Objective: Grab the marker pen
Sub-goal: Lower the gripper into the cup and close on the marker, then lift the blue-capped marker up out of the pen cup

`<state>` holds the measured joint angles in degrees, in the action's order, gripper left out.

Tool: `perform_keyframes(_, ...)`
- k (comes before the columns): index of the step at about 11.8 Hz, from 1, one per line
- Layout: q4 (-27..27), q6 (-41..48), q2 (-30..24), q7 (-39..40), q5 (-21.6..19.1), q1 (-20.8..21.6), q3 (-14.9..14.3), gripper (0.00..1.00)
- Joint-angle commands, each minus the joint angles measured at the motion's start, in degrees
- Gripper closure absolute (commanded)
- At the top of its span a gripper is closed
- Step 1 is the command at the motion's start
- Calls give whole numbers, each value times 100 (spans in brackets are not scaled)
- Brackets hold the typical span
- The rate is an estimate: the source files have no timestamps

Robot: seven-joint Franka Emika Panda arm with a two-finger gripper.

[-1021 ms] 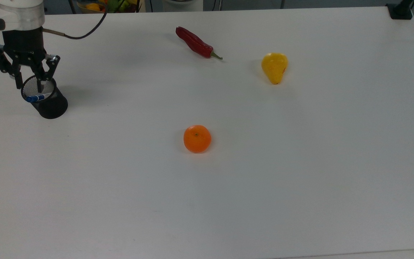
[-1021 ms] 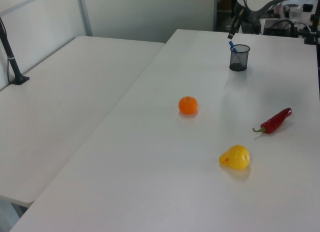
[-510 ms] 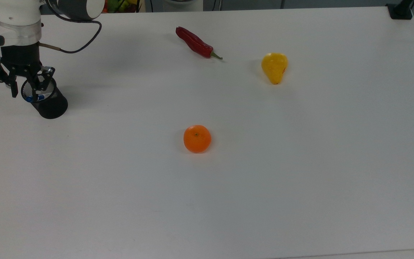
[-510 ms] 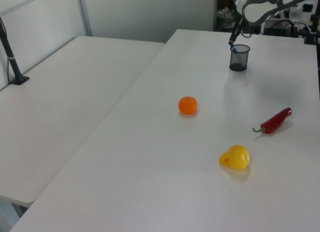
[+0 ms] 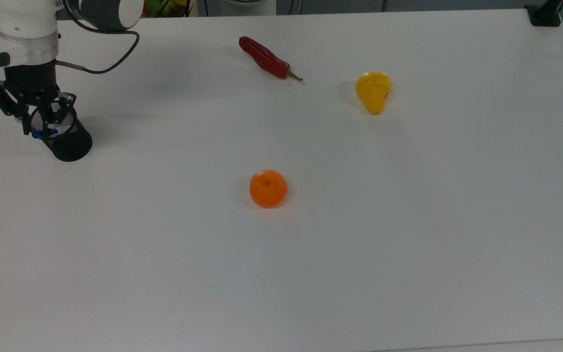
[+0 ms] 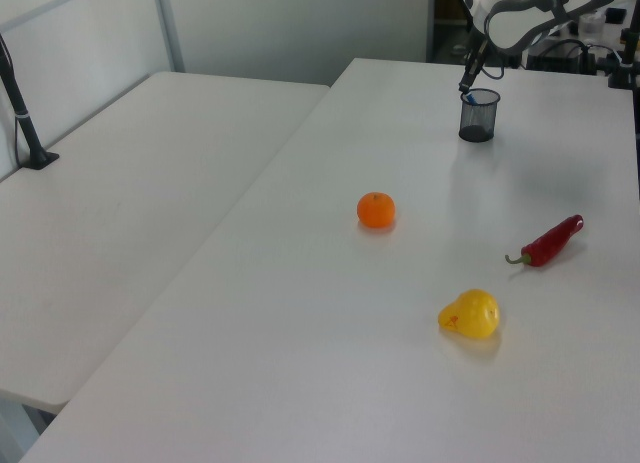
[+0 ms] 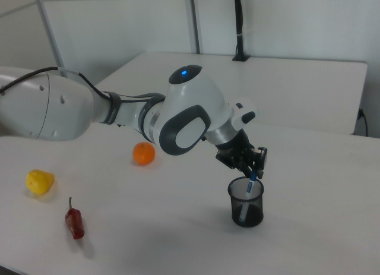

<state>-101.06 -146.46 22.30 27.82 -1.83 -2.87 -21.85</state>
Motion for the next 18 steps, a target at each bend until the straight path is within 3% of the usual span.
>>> perform_keyframes(1, -151, -128, -32, 118, 42, 15, 6, 82)
perform_keyframes(3, -151, -128, -32, 109, 33, 15, 14, 99)
perform_keyframes(8, -151, -58, -146, 100, -19, 6, 14, 100)
perform_keyframes(18, -98, 635, -1323, 92, -63, 58, 23, 100)
